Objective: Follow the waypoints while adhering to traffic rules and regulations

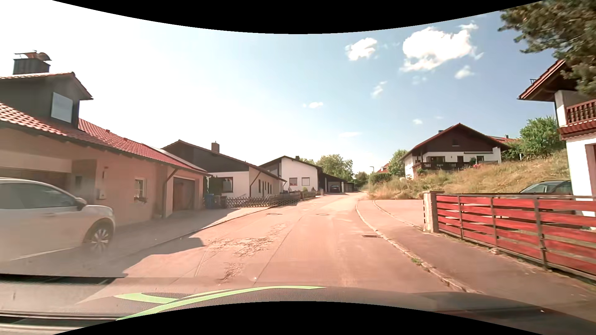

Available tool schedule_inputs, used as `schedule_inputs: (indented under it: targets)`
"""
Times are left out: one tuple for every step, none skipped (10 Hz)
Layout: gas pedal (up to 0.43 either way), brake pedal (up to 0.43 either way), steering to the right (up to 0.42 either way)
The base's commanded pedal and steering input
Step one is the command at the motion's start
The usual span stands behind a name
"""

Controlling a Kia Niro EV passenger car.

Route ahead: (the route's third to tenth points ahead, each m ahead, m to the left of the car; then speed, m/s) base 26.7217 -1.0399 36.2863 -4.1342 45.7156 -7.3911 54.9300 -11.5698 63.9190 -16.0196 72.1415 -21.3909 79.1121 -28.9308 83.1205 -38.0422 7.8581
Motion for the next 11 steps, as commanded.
schedule_inputs:
  targets:
    - [0.098,0.000,0.036]
    - [0.098,0.000,0.036]
    - [0.098,0.000,0.036]
    - [0.110,0.000,0.037]
    - [0.110,0.000,0.038]
    - [0.110,0.000,0.039]
    - [0.110,0.000,0.039]
    - [0.110,0.000,0.038]
    - [0.110,0.000,0.038]
    - [0.110,0.000,0.038]
    - [0.110,0.000,0.038]
